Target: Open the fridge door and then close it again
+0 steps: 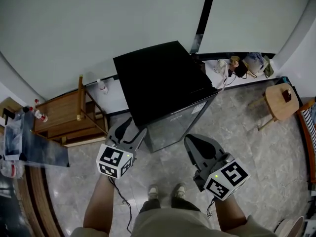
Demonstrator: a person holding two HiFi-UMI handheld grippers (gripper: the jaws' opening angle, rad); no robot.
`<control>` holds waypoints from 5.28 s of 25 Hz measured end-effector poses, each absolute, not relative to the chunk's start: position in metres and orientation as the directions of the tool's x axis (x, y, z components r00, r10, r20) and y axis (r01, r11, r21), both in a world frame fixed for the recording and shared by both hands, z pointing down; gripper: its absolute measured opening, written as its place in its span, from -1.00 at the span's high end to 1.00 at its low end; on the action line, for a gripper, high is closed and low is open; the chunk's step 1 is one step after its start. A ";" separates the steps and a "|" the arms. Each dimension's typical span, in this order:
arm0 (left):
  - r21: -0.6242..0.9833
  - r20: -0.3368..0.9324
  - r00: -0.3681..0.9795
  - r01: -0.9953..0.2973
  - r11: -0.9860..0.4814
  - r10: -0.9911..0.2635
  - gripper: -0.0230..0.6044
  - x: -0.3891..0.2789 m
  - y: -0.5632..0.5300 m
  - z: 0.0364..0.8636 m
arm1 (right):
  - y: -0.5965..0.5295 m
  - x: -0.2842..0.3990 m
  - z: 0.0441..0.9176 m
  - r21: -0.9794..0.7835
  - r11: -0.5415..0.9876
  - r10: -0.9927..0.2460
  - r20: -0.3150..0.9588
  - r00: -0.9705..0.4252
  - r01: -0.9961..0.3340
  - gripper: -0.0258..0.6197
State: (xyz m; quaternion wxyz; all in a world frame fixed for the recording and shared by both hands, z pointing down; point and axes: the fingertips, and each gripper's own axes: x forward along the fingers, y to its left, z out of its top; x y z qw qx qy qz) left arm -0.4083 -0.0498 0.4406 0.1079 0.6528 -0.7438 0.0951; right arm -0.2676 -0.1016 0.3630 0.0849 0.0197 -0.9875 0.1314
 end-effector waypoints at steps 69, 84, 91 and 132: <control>0.071 0.360 -0.096 -0.989 0.129 -0.928 -0.09 -0.355 -0.042 0.496 | -0.086 -0.187 0.418 -0.401 0.890 -0.109 0.273 -0.956 -0.216 0.95; 0.064 0.384 -0.005 -0.997 0.032 -0.923 0.23 -0.290 -0.024 0.496 | -0.081 -0.151 0.431 -0.399 0.875 -0.151 0.313 -0.938 -0.274 0.95; 0.070 0.385 0.059 -0.997 -0.034 -0.921 0.25 -0.247 -0.025 0.495 | -0.080 -0.131 0.434 -0.395 0.868 -0.179 0.317 -0.931 -0.301 0.95; 0.033 0.362 0.401 -0.908 -0.418 -0.842 0.29 -0.008 -0.194 0.470 | -0.195 0.081 0.430 -0.400 0.715 -0.492 0.296 -0.819 -0.574 0.95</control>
